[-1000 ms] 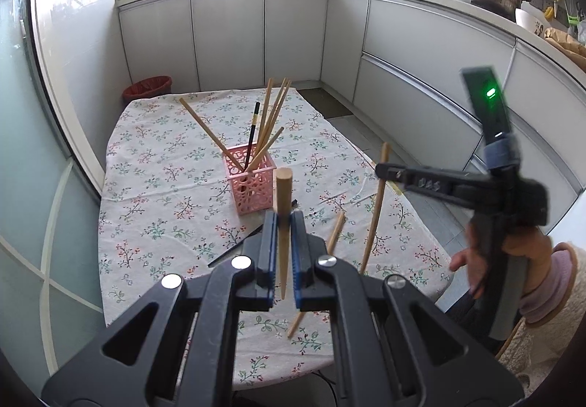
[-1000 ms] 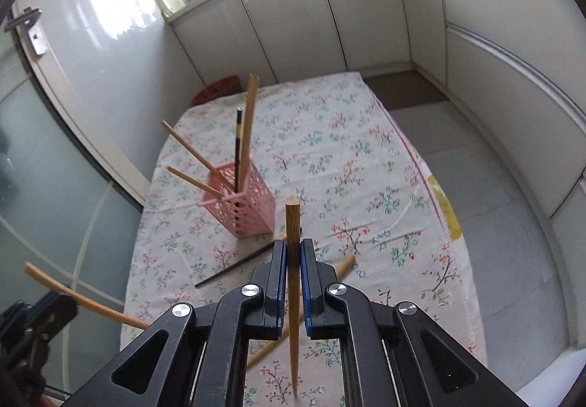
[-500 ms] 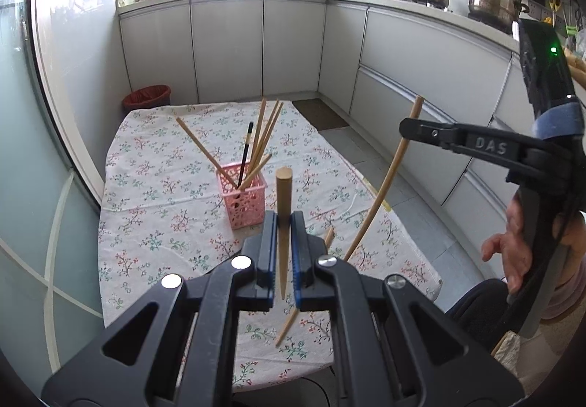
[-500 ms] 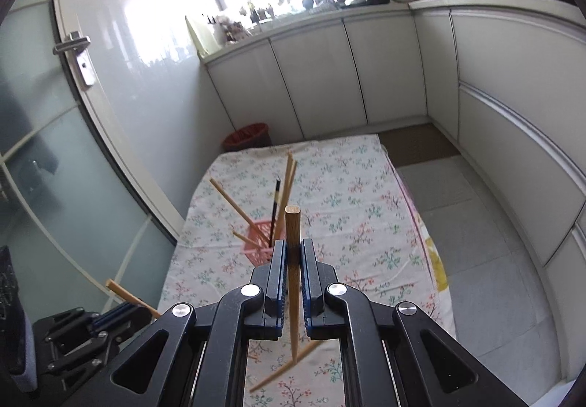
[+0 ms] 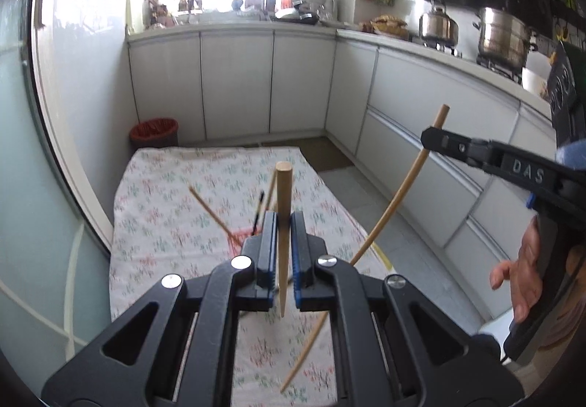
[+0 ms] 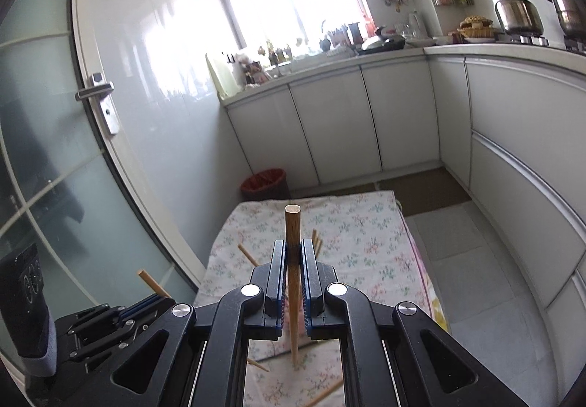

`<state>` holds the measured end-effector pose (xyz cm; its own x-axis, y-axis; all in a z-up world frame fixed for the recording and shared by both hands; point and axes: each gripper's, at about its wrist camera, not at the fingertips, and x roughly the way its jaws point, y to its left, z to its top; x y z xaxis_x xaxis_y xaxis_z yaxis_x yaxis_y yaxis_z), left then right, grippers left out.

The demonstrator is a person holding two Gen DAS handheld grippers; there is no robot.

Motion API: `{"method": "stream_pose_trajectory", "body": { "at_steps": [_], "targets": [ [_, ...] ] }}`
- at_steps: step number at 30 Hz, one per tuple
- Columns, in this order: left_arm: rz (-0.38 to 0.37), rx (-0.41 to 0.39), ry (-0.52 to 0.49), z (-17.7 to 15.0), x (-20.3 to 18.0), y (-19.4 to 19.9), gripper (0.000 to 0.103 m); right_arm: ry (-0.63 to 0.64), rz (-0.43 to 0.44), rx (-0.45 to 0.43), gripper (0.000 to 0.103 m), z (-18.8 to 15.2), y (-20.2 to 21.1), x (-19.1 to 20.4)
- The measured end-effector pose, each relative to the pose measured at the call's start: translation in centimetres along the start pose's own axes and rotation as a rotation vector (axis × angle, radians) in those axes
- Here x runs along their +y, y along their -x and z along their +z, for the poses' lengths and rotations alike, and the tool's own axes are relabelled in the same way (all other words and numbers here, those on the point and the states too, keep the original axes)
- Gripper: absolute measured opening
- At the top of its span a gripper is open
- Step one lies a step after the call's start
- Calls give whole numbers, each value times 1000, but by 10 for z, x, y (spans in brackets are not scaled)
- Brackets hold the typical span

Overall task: Organize utensils
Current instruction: 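Carry both chopsticks over the pink cup and release them into it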

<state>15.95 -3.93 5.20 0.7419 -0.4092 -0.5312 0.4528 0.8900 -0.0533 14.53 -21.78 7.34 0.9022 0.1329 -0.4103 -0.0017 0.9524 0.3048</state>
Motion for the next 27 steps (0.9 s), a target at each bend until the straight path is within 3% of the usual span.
{"method": "stream_pose_trajectory", "body": {
  "at_steps": [7,11,14,21,27],
  "targets": [
    [57,-79,8,36,16,-21,8,-3,7,-40,8,33,-31,7],
    [78,-78,19,41,27,-47,8,18,-6,-52,8,40,-60,10],
    [102,-83,28,37,35,-68,8,34,-5,-44,8,39,-82,10],
    [68,-29,69,1,46,-119,9,64,-7,-23,8,21,-132,10],
    [67,-78,148,-14,58,-95,11,82,-2,2,8,9,-149,16]
  ]
}}
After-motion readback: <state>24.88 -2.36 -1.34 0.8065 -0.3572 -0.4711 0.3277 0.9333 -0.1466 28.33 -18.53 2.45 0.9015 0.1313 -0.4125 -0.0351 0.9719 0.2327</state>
